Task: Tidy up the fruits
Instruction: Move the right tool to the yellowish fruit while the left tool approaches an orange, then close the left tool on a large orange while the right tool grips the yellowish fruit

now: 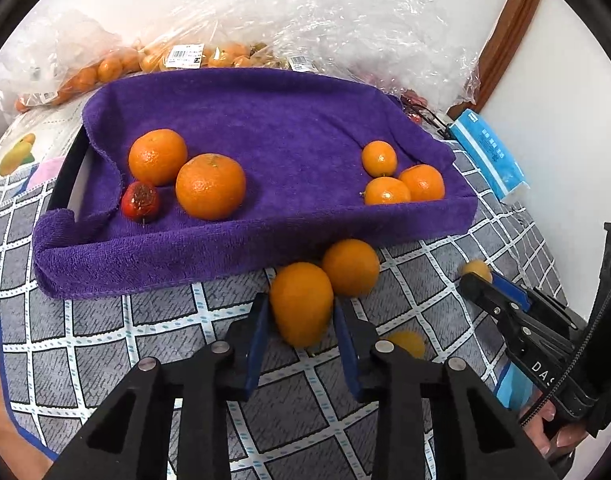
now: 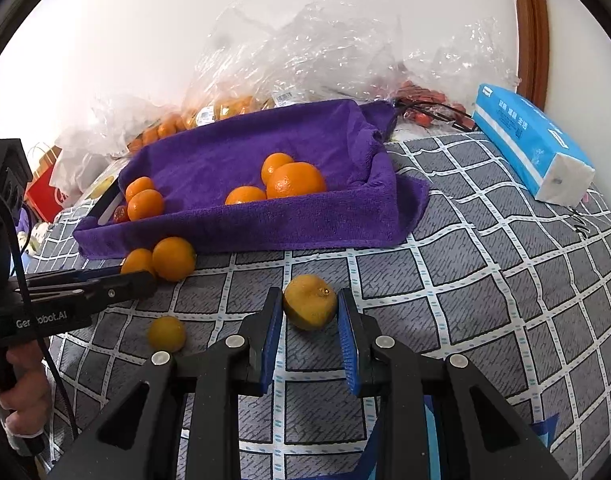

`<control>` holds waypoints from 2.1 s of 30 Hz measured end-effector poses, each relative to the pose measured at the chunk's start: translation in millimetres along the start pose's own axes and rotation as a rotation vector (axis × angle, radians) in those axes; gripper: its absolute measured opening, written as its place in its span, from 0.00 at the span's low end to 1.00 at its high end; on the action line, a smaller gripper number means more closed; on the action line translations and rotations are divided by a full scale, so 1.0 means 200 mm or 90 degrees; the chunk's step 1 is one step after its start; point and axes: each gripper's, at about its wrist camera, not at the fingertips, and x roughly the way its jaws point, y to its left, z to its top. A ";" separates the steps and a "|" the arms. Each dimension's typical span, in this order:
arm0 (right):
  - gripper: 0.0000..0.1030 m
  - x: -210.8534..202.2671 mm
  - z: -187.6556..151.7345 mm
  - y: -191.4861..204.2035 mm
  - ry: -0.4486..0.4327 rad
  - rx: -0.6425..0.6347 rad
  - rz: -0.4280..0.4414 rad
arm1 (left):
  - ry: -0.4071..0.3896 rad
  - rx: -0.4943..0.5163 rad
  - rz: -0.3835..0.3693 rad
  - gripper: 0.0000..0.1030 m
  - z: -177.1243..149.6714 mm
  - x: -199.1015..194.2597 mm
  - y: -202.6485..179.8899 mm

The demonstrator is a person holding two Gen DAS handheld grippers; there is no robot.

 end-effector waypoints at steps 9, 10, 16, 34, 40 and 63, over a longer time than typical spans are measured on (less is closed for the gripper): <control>0.27 0.00 0.00 0.00 0.000 0.001 -0.005 | -0.017 -0.024 0.013 0.30 -0.03 -0.09 0.09; 0.27 0.00 0.00 0.00 0.001 0.000 -0.006 | -0.020 -0.029 0.017 0.30 -0.04 -0.10 0.11; 0.27 0.01 0.00 0.00 0.007 -0.003 -0.015 | -0.040 -0.061 0.055 0.30 -0.08 -0.19 0.26; 0.29 0.09 0.01 0.09 0.039 -0.056 -0.105 | -0.099 -0.047 0.094 0.30 -0.12 -0.15 0.34; 0.27 0.09 0.00 0.08 0.031 -0.047 -0.111 | -0.145 -0.066 0.075 0.30 -0.15 -0.21 0.37; 0.27 -0.14 -0.01 0.09 -0.106 -0.033 -0.117 | -0.264 -0.053 0.073 0.30 -0.20 -0.37 0.32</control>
